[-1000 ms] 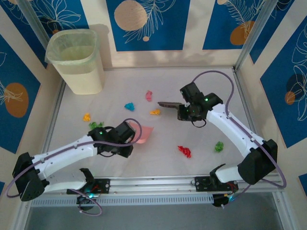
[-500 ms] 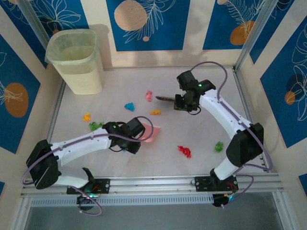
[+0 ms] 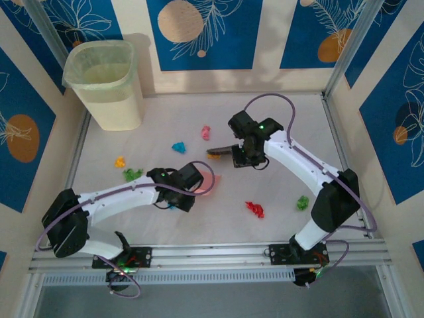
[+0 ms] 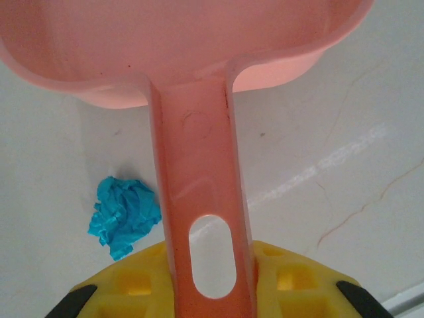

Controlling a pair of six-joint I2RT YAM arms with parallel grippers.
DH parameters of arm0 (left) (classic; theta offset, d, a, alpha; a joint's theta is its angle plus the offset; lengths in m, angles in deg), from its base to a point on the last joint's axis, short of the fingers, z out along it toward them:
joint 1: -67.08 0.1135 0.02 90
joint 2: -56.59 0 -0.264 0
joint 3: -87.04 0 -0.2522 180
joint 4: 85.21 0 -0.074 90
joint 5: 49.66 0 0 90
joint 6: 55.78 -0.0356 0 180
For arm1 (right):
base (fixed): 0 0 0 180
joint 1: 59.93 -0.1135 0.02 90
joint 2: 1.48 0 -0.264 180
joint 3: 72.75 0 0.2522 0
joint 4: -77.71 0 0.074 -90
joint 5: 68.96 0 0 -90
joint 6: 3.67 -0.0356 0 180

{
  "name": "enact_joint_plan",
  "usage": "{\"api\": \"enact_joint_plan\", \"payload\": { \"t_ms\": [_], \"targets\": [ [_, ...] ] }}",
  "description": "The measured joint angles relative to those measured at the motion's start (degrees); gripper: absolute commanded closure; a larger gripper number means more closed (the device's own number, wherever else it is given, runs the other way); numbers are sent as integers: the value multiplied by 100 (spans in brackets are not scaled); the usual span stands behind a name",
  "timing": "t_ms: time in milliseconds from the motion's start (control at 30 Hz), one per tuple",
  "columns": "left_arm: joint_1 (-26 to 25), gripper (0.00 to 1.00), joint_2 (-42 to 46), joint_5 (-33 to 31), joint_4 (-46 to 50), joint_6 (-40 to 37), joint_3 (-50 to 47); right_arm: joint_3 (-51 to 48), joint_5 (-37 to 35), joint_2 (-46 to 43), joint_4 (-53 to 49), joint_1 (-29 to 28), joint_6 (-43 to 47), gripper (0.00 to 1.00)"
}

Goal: Sweep away the paper scraps from the table

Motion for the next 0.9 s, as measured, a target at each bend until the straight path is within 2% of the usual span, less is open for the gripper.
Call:
{"api": "enact_joint_plan", "payload": {
  "t_ms": [400,667,900],
  "targets": [
    [0,100,-24,-146,-817,-4,-560,-289,111,-306,-326,-632,-153,100],
    [0,100,-24,-302,-1215,-48,-796,-293,232,-402,-542,-887,-299,100],
    [0,100,-24,-420,-1622,-138,-1104,-431,413,-944,-647,-973,-507,100]
  ]
}}
